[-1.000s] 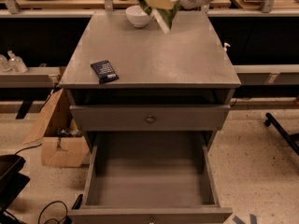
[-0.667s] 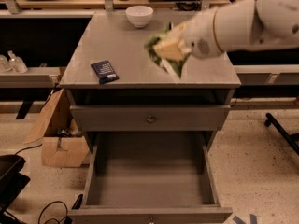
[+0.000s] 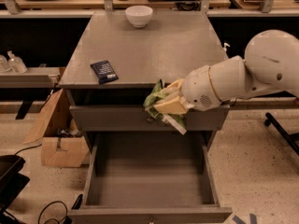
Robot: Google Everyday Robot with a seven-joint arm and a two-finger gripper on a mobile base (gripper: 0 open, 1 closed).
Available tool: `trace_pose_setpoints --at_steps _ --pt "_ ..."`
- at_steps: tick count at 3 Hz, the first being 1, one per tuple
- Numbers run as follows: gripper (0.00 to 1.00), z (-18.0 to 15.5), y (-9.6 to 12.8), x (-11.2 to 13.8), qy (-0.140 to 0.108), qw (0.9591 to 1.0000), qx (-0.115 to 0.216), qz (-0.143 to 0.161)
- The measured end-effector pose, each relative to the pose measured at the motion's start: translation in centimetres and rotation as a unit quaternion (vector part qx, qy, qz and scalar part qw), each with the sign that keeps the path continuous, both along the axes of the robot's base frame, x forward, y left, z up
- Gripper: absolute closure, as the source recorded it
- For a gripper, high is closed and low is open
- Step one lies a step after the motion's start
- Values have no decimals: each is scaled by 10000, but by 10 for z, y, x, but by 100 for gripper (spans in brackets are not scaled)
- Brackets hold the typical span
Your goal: Place green jalapeno chip bag into middle drawer
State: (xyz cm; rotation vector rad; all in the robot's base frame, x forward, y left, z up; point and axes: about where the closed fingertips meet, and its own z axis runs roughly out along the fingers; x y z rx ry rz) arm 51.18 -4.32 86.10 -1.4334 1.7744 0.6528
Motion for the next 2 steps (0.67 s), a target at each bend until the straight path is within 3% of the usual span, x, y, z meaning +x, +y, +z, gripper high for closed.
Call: trace_pose_setpoints --at_steps 2 --pt "100 -5 3 -2 -60 9998 -31 166"
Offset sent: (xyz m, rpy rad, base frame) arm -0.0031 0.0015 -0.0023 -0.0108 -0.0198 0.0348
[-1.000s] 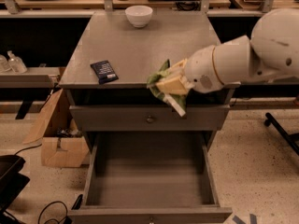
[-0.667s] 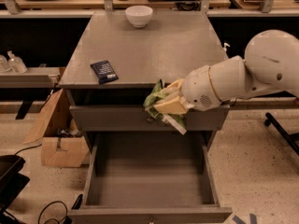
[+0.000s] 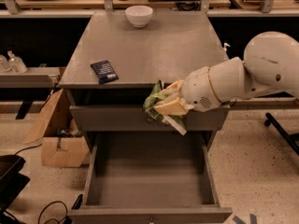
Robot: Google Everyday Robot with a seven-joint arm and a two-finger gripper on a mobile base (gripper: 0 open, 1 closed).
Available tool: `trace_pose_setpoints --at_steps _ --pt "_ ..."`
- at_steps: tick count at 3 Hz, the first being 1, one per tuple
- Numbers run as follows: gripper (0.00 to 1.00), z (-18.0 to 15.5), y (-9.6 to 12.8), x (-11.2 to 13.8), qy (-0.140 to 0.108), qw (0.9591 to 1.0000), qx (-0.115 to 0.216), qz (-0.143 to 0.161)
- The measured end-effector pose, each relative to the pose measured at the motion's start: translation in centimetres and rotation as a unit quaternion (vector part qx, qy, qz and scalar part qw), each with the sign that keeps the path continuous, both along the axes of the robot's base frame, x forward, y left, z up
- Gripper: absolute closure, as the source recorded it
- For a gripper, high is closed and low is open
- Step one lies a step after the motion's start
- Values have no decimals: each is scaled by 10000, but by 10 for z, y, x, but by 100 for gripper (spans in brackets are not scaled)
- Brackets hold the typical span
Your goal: Place green jalapeno chip bag into middle drawer
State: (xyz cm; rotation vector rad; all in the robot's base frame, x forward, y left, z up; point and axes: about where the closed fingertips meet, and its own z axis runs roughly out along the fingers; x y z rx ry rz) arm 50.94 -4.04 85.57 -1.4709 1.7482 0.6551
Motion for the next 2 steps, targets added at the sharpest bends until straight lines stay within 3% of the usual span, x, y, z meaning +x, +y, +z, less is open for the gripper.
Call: trace_pose_setpoints --at_steps 1,2 --pt "100 -51 -3 -9 158 9997 127 162" --pt "100 -141 -8 -7 323 9972 406 530"
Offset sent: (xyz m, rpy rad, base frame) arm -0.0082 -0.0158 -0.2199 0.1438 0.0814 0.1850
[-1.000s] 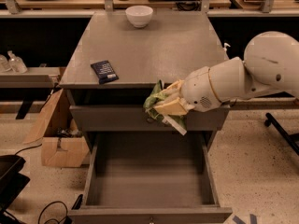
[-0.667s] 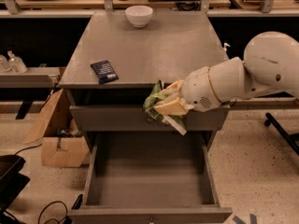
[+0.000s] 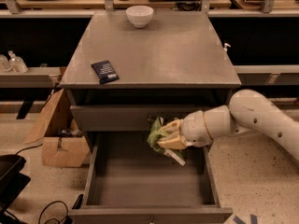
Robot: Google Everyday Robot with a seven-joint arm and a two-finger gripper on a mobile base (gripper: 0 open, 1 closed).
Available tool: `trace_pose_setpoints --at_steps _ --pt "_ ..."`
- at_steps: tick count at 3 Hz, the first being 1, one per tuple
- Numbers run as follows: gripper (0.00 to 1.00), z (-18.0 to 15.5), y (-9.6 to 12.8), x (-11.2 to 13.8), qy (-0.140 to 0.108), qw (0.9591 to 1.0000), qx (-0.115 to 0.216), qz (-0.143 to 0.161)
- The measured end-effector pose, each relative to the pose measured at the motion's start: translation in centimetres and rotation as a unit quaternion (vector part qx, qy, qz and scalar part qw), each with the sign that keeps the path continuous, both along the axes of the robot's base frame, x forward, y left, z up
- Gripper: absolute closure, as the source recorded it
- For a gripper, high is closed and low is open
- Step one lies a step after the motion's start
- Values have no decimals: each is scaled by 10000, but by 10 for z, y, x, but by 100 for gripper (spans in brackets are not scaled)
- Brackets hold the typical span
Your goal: Place green jalapeno chip bag into middle drawer
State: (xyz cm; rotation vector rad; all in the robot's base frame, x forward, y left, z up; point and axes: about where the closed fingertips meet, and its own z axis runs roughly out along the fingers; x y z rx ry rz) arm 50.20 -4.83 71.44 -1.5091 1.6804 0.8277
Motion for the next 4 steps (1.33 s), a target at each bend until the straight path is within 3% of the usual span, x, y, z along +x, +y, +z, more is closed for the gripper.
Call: trace_pose_setpoints --at_steps 1,2,3,4 --pt "100 -51 0 14 150 9997 114 147" --pt "100 -98 -8 31 336 9993 133 -46" --pt "100 -131 -18 30 469 9984 172 -261" --pt "74 -131 -14 30 478 9984 180 -226"
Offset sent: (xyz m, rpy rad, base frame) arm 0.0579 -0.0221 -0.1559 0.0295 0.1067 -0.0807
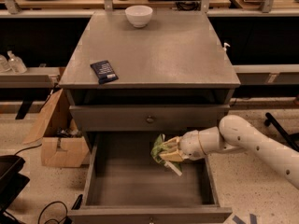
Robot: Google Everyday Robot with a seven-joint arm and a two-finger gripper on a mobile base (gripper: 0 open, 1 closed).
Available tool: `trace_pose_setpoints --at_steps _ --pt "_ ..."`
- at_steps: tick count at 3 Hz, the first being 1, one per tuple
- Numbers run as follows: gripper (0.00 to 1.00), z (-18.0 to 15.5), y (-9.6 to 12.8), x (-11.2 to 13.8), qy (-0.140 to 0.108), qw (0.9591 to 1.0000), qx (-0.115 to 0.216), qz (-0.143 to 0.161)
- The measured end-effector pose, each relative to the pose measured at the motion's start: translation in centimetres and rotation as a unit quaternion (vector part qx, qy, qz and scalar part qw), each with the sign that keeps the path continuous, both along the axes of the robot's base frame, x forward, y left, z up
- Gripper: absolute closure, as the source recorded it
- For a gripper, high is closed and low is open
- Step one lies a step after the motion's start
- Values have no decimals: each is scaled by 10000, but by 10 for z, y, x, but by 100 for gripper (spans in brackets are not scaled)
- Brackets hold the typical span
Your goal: Place green jalapeno chip bag into middle drawer
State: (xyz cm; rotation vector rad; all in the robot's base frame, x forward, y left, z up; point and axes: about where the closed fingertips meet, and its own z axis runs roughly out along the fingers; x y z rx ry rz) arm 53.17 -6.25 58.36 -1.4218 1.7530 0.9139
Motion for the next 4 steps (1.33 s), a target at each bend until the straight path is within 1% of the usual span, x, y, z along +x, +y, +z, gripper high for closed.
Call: trace_pose_setpoints --at_steps 2,3,4 --pt "27 -1 4 -1 15 10000 11 37" --pt "0 -2 7 -2 26 10000 19 63" --pt "0 -2 7 -2 27 10000 19 65"
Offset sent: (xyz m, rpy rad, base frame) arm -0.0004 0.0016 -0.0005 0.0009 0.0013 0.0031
